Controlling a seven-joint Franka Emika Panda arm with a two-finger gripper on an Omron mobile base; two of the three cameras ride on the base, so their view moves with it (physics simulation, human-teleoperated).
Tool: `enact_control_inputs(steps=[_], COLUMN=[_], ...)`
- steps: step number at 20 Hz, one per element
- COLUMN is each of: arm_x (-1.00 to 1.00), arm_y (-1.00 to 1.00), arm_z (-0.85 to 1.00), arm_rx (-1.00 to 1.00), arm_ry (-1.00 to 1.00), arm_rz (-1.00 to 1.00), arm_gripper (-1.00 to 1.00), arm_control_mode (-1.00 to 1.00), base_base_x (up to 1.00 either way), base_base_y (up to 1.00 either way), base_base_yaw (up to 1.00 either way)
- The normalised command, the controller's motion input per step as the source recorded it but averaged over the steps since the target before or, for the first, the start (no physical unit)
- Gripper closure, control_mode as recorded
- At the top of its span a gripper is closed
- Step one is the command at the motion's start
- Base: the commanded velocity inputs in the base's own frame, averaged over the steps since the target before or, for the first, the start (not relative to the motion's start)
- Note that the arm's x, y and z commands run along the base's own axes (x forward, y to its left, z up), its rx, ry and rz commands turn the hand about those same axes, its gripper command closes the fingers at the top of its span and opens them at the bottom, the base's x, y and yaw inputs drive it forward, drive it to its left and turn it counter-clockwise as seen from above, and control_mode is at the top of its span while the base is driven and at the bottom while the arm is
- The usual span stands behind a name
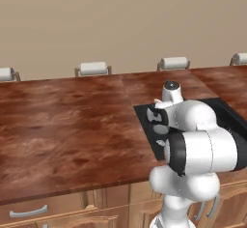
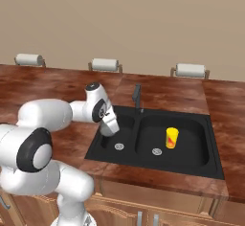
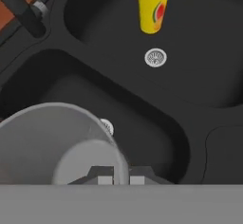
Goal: Move any existing items from the left basin to the right basin for drying. Then move the glass cup from the counter to the left basin of the sink for washing.
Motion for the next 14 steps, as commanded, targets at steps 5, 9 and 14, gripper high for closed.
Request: enact_control_inputs(steps=[5, 9, 14], arm_x=[0.01, 0.0, 0.0], arm_y=[-0.05, -0.01, -0.09], arm_z=[-0.3, -0.36, -0.37], arm_rx=[0.0, 0.0, 0.0], arm_ry=[0.12, 0.05, 0.02], arm_rz=[-0.09, -0.07, -0.07], arm_gripper=[1.0, 1.0, 1.0], arm_control_mode=[-1.0, -1.0, -1.0], base_base_x=[0.0, 0.0, 0.0], base_base_y=[0.0, 0.0, 0.0], base_base_yaw=[0.0, 0.0, 0.0])
